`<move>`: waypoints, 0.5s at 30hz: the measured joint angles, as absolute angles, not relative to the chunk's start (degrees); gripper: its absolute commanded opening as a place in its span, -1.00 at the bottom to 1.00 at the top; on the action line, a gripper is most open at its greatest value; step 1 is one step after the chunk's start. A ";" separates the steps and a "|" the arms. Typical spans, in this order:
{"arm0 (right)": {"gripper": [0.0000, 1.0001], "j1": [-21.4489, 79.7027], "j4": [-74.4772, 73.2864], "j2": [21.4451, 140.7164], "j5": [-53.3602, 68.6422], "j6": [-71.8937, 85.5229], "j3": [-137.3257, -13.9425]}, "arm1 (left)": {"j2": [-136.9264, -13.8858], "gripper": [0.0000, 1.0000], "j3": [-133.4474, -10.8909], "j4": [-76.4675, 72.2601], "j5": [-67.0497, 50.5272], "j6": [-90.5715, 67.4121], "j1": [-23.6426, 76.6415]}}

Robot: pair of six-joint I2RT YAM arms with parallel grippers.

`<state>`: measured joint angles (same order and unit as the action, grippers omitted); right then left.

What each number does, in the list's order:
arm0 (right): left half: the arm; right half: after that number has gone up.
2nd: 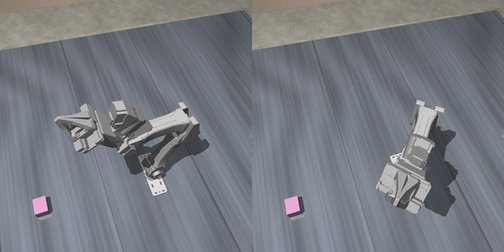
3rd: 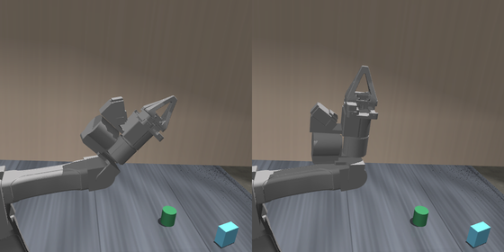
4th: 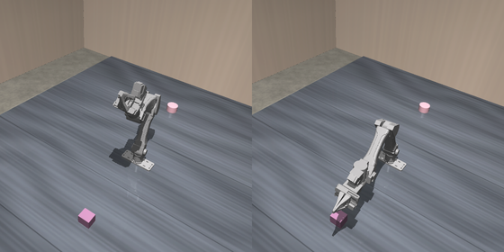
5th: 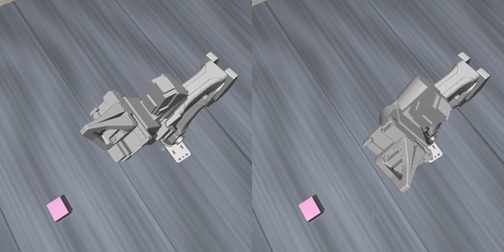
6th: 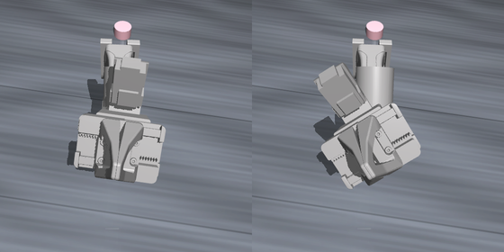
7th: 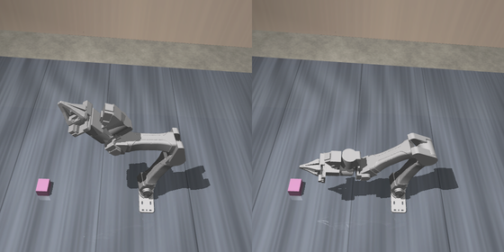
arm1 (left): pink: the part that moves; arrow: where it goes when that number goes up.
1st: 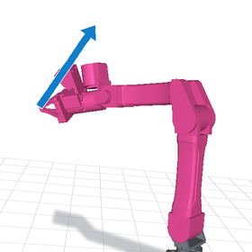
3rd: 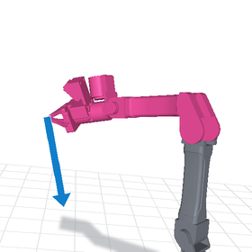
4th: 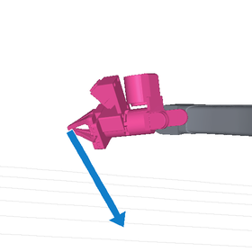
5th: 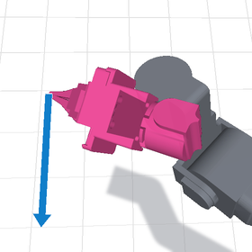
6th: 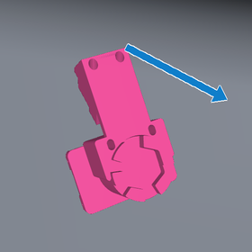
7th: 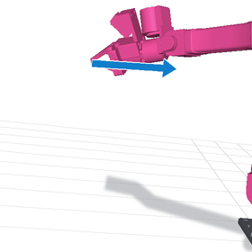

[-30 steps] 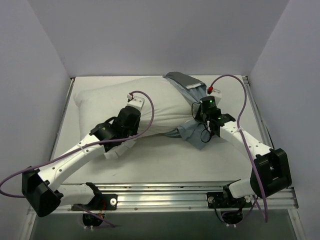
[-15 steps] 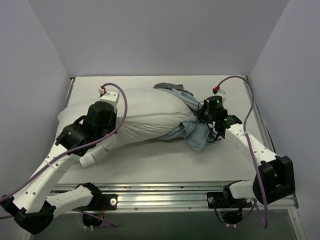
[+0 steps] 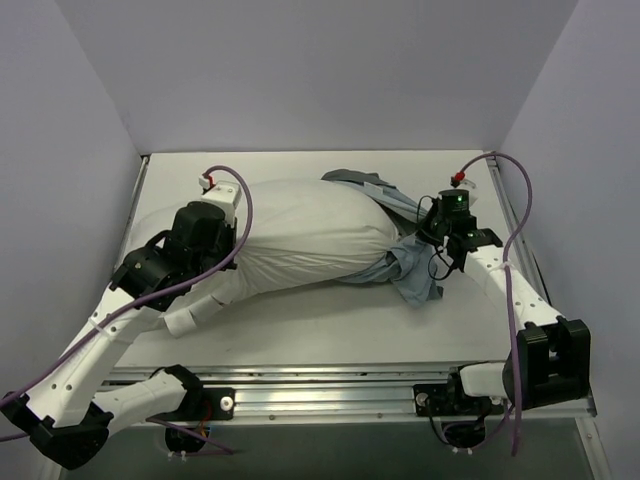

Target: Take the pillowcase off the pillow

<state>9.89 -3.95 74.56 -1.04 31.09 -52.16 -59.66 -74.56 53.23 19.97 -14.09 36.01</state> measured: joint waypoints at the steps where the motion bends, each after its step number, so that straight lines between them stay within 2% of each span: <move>1: -1.00 9.17 -4.29 74.56 -0.99 31.18 -52.60 | -59.66 -0.95 -74.78 53.34 20.08 -14.26 36.01; 15: -1.00 3.07 -4.21 80.97 -11.09 31.22 -60.42 | -54.46 -0.95 -85.25 61.54 33.61 -13.28 34.11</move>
<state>3.07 -4.21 80.97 -11.09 31.22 -60.42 -54.46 -85.25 61.54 33.61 -13.28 34.11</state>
